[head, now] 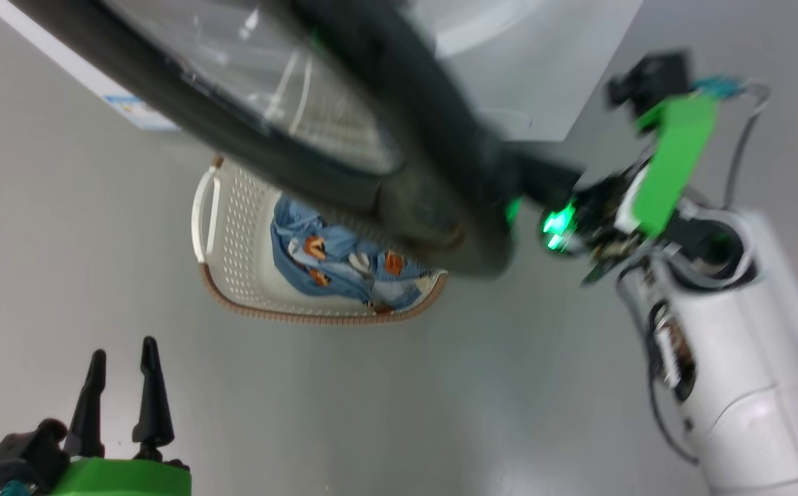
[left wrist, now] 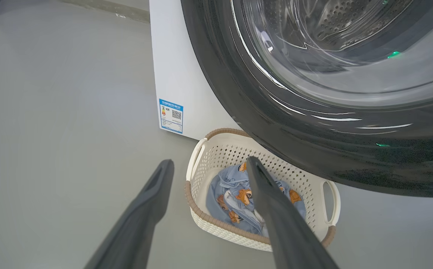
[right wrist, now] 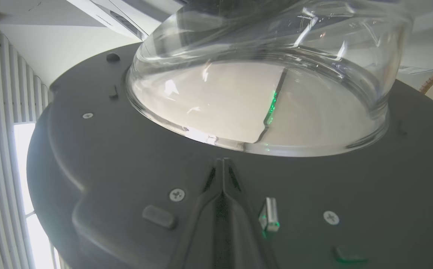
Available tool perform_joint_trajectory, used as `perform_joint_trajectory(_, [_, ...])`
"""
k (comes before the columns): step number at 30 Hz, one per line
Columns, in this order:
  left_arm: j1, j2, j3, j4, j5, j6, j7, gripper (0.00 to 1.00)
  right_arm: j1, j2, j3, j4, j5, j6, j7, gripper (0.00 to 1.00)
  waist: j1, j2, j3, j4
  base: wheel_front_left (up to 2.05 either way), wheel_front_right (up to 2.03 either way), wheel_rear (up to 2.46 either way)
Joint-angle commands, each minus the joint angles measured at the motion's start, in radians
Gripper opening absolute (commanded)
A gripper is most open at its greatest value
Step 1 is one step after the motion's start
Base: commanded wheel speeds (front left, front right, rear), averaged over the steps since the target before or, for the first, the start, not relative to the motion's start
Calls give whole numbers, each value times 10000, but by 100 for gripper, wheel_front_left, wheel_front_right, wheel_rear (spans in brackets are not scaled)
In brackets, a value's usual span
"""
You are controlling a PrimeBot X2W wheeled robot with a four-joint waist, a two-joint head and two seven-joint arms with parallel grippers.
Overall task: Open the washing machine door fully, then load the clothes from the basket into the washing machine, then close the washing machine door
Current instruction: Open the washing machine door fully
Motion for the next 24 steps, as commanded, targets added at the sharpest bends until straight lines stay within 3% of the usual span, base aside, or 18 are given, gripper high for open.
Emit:
perform_joint_trajectory(1, [152,198,434,-98,-134,-28,-122,100,330,346,477,-266,99,-11,-6,0,0,0,-627,-167,0,0,0])
perform_joint_trajectory(12, [599,198,429,286,-296,-108,-122,100,1599,349,2667,-368,1337,-11,-1376,0,0,0,-2091,87,0,0,0])
perform_joint_trajectory(24, [931,198,94,546,-291,-157,-122,100,2412,349,3885,-222,1890,-11,-2916,0,0,0,-3287,697,0,0,0])
